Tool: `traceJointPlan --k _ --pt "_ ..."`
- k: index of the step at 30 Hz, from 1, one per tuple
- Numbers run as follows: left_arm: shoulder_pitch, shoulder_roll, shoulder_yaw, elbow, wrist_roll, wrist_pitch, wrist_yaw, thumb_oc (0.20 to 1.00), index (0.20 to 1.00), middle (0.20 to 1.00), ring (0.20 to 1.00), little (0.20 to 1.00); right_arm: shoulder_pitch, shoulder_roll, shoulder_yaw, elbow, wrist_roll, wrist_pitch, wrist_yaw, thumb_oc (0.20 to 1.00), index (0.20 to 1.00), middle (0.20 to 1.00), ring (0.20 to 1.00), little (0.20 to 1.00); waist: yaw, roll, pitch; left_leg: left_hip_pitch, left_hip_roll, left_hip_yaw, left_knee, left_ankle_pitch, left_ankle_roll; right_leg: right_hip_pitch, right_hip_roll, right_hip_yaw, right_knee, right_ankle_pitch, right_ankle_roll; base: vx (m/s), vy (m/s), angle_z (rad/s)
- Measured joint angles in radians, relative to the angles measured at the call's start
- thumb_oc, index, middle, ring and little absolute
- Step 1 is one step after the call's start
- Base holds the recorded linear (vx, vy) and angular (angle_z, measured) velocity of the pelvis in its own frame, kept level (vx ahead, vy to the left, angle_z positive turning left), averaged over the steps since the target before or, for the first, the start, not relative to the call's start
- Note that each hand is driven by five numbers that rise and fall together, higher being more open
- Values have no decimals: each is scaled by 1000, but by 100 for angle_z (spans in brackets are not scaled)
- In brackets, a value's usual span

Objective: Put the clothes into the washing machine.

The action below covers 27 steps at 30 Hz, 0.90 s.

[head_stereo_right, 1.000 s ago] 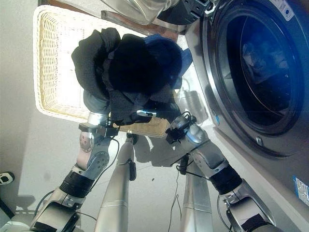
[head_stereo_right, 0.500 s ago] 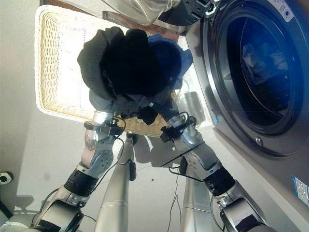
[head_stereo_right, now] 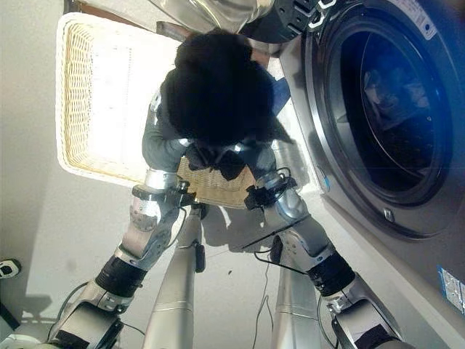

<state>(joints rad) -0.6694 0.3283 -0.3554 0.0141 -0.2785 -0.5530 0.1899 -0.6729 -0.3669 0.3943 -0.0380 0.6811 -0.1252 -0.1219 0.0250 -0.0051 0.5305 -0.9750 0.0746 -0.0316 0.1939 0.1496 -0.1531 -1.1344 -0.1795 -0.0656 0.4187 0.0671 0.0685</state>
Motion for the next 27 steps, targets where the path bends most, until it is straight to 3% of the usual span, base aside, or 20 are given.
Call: traceJointPlan --k 8,12,27 --pt "-12 87 -16 0 246 33 81 1000 1000 1000 1000 1000 13 -10 -71 0 17 -116 -54 200 200 200 200 200 20 0 0 -3 0 2 -1 -1 0 -4 -1 1 -1 -1 0 0 0 0" --pt "-30 134 -23 0 377 92 119 1000 1000 1000 1000 1000 18 -15 -121 -2 19 -175 -69 200 200 200 200 200 17 0 0 -4 0 2 -1 -1 -1 -5 -1 1 -2 -1 0 0 0 0" --pt "-27 198 -33 19 422 218 204 1000 1000 1000 1000 1000 56 -11 -185 -35 180 -286 -41 200 200 200 200 200 16 0 0 -14 1 3 -1 -2 -1 -13 0 1 -4 0 0 0 0 0"
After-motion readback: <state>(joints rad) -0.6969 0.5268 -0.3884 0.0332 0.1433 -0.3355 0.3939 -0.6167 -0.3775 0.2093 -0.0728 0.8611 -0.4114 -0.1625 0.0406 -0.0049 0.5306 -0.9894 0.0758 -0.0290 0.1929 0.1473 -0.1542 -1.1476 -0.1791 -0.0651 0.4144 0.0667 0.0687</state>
